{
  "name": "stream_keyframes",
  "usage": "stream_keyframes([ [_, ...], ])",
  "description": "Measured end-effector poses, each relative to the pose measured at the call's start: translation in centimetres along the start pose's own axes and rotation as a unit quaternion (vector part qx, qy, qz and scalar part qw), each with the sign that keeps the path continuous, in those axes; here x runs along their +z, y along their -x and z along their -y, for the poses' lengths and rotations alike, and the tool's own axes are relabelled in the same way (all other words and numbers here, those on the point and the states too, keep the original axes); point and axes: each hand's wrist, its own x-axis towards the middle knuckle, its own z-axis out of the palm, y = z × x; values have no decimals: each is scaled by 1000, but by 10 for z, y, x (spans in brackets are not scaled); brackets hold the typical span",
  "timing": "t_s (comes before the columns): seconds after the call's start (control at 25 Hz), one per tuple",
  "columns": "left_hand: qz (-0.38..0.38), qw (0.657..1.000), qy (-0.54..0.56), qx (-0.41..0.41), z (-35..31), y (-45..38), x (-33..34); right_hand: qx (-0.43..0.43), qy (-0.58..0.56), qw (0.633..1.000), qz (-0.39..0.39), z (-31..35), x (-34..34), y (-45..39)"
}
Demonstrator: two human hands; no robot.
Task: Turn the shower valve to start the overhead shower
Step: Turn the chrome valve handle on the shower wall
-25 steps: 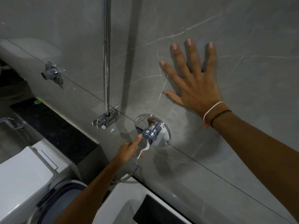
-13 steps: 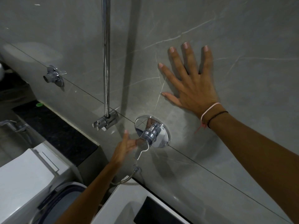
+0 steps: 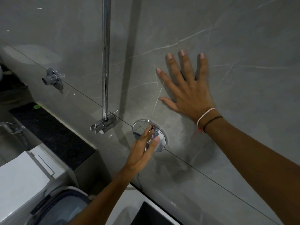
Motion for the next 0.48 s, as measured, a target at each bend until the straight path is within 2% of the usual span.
stream_keyframes([
  [0.12,36,996,-58,49,3,2,-4,-3,0,1000,2,1,1,0],
  [0.2,66,986,-138,61,6,3,-7,-2,-2,1000,-1,0,1,0],
  [0.36,70,937,-322,113,10,5,-3,0,-9,1000,1,0,1,0],
  [0.48,69,902,-396,156,14,5,-4,-1,-6,1000,-2,0,2,1],
])
